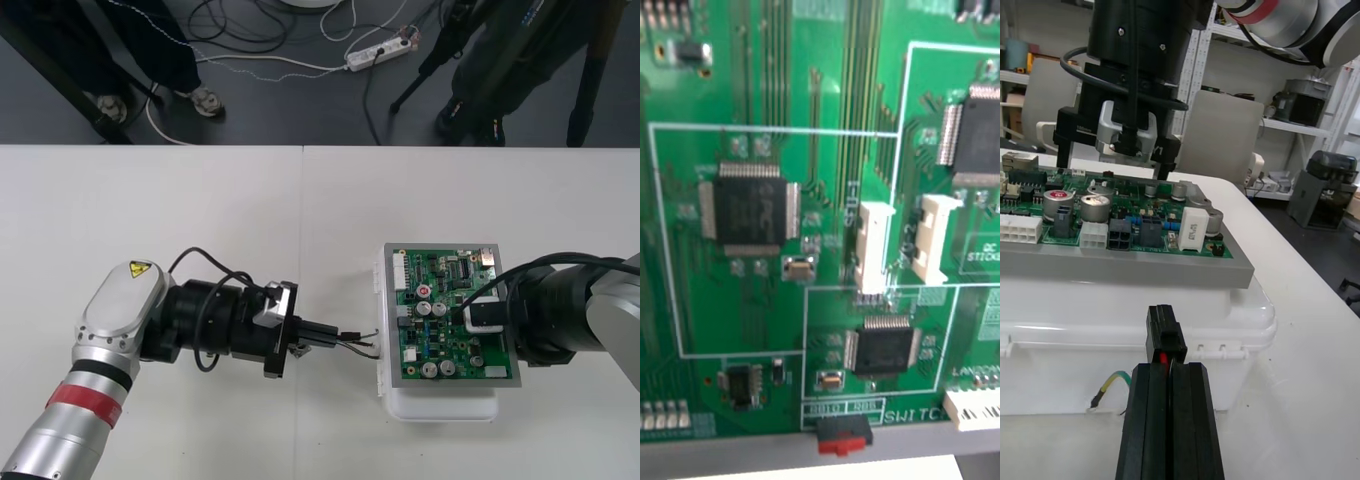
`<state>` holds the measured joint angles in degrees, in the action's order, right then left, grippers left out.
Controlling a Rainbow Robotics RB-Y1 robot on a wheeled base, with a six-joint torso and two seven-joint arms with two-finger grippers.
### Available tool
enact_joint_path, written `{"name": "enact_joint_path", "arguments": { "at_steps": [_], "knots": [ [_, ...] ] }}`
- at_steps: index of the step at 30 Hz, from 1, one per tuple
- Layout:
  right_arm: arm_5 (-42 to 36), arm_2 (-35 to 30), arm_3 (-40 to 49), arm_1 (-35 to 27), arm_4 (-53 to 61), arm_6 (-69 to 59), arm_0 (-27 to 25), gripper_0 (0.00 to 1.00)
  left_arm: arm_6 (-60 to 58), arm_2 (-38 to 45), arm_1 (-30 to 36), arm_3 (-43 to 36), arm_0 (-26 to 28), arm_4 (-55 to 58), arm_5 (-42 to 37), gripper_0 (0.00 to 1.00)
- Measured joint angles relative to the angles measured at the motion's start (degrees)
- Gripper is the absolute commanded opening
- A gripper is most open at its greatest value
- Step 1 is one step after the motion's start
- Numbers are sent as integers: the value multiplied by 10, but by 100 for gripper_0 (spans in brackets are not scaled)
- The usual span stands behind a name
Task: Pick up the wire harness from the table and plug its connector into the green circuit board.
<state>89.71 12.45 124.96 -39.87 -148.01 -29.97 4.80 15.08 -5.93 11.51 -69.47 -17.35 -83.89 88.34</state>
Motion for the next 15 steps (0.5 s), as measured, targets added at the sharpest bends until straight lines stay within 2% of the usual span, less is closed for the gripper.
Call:
{"name": "enact_joint_path", "arguments": {
  "at_steps": [15],
  "knots": [
    [0,11,0,0,-2,-5,0,100,-2,1,-2,0,-18,0,0,0]
  ]
}}
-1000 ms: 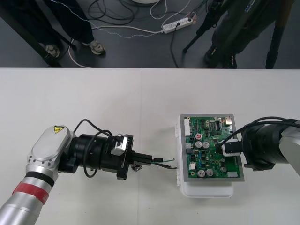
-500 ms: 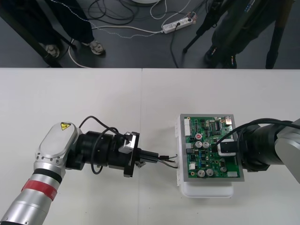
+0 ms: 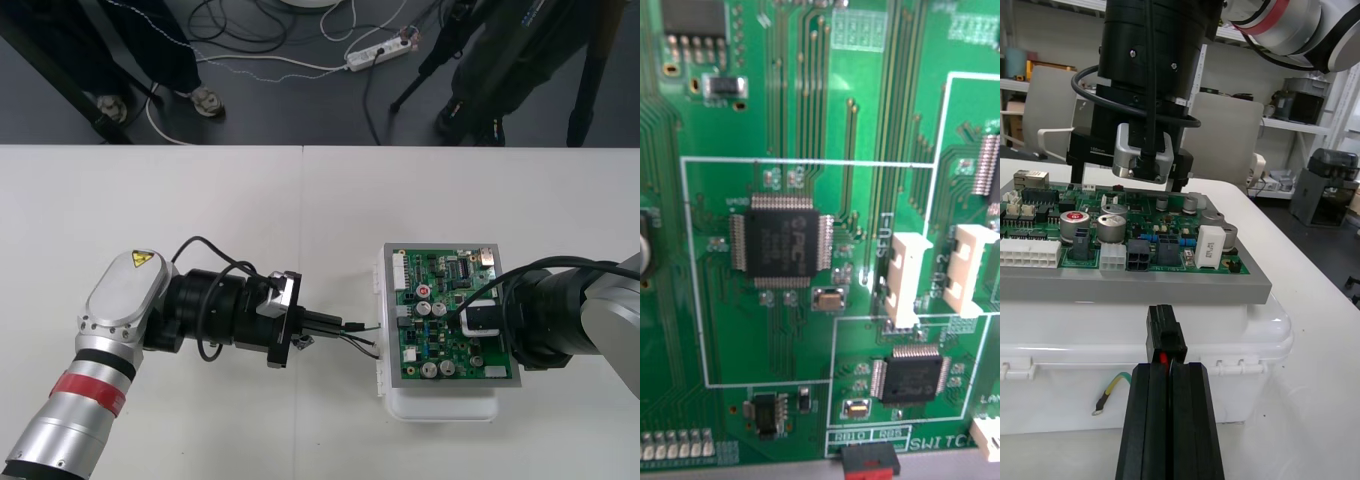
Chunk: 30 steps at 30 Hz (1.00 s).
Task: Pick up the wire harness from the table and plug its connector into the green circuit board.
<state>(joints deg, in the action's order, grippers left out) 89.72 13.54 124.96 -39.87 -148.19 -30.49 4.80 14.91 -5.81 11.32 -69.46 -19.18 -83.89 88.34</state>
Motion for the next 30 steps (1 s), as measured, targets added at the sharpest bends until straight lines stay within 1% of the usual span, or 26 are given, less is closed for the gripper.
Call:
{"name": "enact_joint_path", "arguments": {
  "at_steps": [11,30],
  "knots": [
    [0,0,0,0,-1,0,0,100,-4,0,-1,0,-7,0,-1,0],
    [0,0,0,0,-2,-1,0,100,-31,-39,-2,0,-8,19,-52,0]
  ]
}}
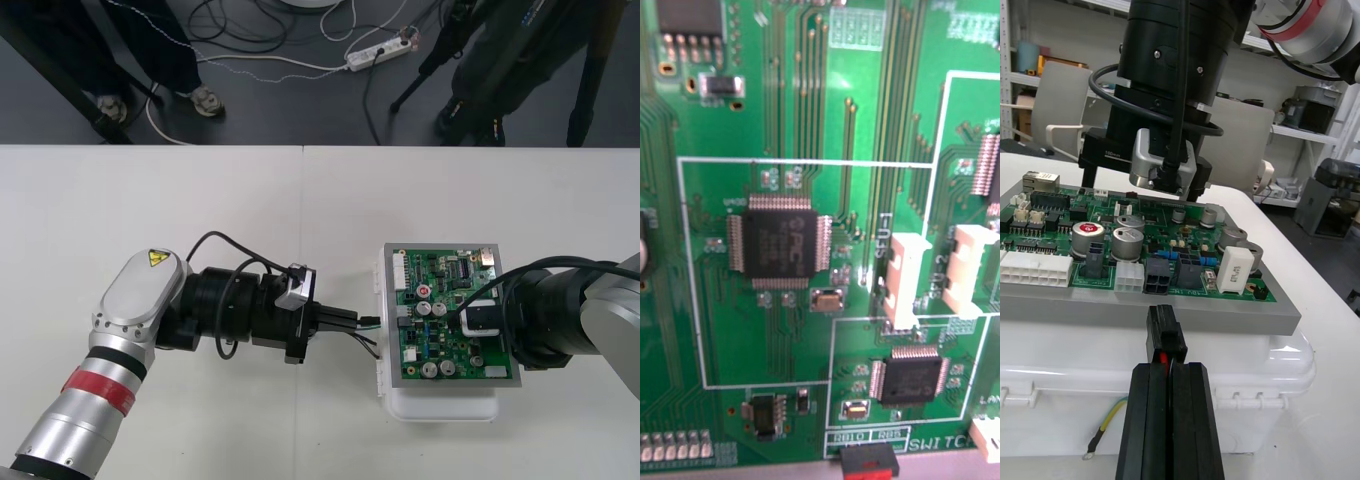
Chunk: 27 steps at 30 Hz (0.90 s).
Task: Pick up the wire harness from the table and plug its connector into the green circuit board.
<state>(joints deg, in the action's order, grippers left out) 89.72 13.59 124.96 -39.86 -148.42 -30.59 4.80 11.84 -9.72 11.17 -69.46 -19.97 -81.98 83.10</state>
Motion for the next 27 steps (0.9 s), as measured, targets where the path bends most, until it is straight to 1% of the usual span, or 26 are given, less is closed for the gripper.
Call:
{"name": "enact_joint_path", "arguments": {
  "at_steps": [7,13,27],
  "knots": [
    [0,0,0,0,1,-2,0,100,0,-7,0,0,0,3,-15,0],
    [1,0,0,0,2,-28,0,100,-5,-21,0,0,0,6,-27,0],
    [1,0,0,0,2,-28,0,100,-6,-36,0,0,0,16,-44,0]
  ]
}}
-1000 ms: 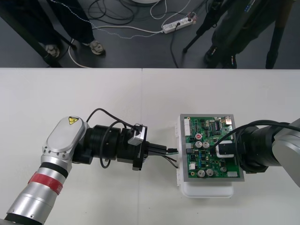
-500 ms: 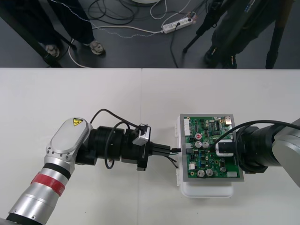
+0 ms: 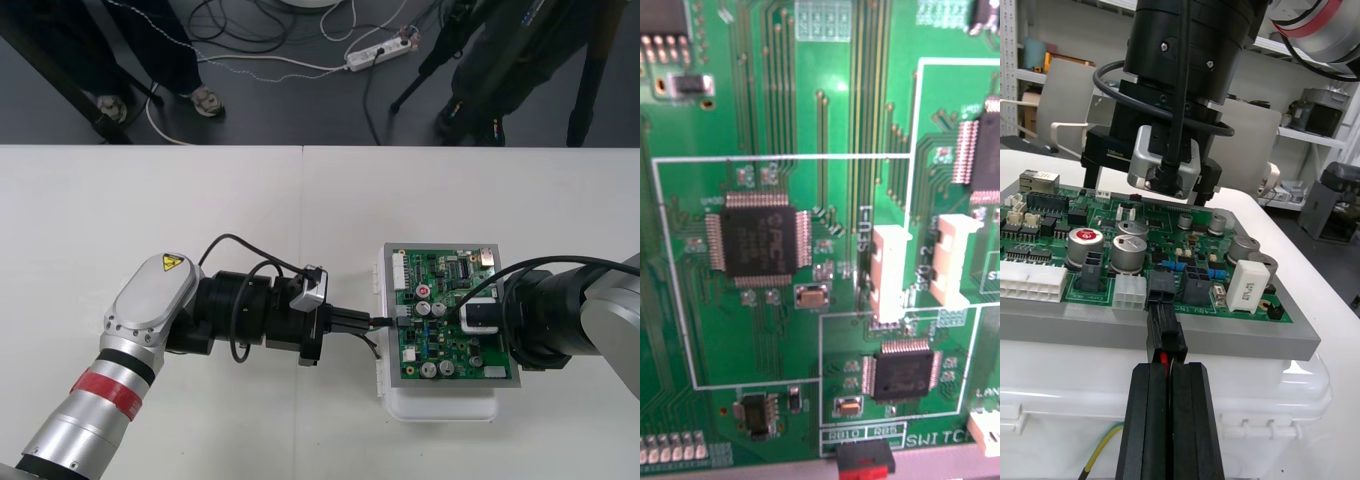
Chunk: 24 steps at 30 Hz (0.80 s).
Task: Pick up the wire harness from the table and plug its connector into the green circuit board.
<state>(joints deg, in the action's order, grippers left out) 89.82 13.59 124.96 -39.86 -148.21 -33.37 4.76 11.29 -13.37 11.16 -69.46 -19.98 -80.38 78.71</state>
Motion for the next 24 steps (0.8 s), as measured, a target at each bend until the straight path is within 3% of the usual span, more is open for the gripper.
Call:
{"name": "enact_joint_path", "arguments": {
  "at_steps": [24],
  "knots": [
    [1,0,0,0,4,12,0,100,0,-14,0,1,-4,14,-9,0]
  ]
}}
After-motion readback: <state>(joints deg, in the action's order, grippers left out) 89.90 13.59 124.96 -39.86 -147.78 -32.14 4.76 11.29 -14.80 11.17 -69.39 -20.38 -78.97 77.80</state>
